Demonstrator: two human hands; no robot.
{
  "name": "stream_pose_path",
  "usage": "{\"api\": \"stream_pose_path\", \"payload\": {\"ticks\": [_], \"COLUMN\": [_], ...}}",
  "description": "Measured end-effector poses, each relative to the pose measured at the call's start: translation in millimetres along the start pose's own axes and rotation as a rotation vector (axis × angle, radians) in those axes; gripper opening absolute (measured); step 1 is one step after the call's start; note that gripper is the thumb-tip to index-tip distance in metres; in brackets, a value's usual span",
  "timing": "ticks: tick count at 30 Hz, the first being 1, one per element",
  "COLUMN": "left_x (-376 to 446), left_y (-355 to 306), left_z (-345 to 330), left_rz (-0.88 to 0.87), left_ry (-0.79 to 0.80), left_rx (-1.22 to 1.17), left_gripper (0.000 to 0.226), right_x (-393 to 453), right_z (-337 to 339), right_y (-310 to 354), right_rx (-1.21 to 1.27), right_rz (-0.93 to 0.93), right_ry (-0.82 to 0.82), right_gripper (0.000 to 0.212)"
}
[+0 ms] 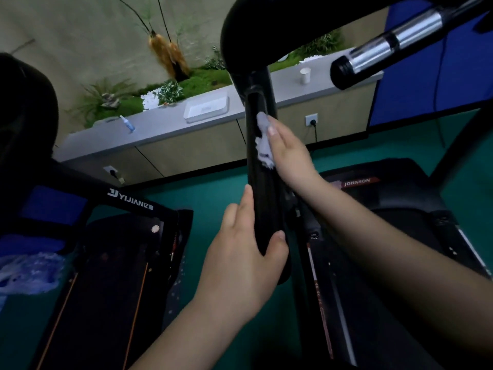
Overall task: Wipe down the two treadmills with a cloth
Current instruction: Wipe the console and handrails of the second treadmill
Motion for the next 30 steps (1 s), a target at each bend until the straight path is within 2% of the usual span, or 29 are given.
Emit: {"api": "stream_pose_path", "payload": {"ticks": [2, 5, 8, 9, 11, 13, 14, 15, 17, 19, 21, 23, 26, 30], "left_x": [0.0, 2.0, 12.7, 17.9, 29.4, 45.3, 57.1, 70.3, 92.1, 105.6, 125.0, 153.1, 174.0, 113.1], "left_y": [2.9, 10.0, 46.5, 62.0, 86.1, 84.9, 73.8, 57.9, 21.5, 6.2, 10.8, 25.8, 39.8, 48.2], "left_z": [-2.1, 0.0, 2.9, 5.6, 17.3, 32.3, 36.0, 33.6, 10.1, -19.8, -34.8, -46.4, -57.7, -67.9], "left_rz": [0.011, -0.049, 0.051, 0.125, 0.241, 0.230, 0.170, 0.091, -0.054, -0.054, 0.041, 0.165, 0.256, 0.319], "left_ry": [0.024, 0.051, -0.021, -0.095, -0.307, -0.469, -0.482, -0.437, -0.232, -0.067, -0.050, -0.052, -0.041, -0.035], "left_rx": [-0.036, -0.135, -0.353, -0.418, -0.474, -0.514, -0.537, -0.548, -0.505, -0.461, -0.542, -0.699, -0.861, -1.109], "left_gripper": [0.083, 0.080, 0.064, 0.052, 0.035, 0.037, 0.040, 0.044, 0.054, 0.057, 0.053, 0.051, 0.052, 0.054], "right_x": [-23.9, -38.3, -37.4, -38.0, -42.5, -46.3, -47.5, -47.2, -50.4, -62.1, -80.3, -99.8, -114.7, -115.3], "right_z": [5.5, -14.0, -32.3, -34.0, -31.7, -21.1, -12.4, -1.0, 30.0, 55.9, 62.0, 51.2, 32.6, 32.6], "right_y": [26.6, 67.1, 76.6, 77.6, 82.6, 89.7, 92.8, 92.0, 83.1, 64.5, 43.2, 34.7, 45.9, 46.7], "right_rx": [-0.088, -0.381, -0.753, -0.782, -0.601, -0.338, -0.260, -0.223, -0.213, -0.239, -0.248, -0.196, -0.183, -0.184], "right_rz": [0.218, 0.503, 0.580, 0.554, 0.432, 0.332, 0.324, 0.337, 0.296, 0.107, -0.122, -0.286, -0.323, -0.360], "right_ry": [0.015, 0.284, 0.509, 0.540, 0.542, 0.439, 0.358, 0.249, -0.016, -0.194, -0.173, -0.057, 0.026, -0.072], "right_gripper": [0.037, 0.036, 0.043, 0.044, 0.042, 0.040, 0.038, 0.037, 0.038, 0.036, 0.031, 0.028, 0.030, 0.030]}}
Point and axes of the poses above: each hand's wrist, its own x-axis towards the middle knuckle, its own z-axis out of the back of the hand, y = z × x, the point moved 8 cm from there along x, towards the middle knuckle, and after that the axes turned 9 degrees about -y, right-handed, at the moved point
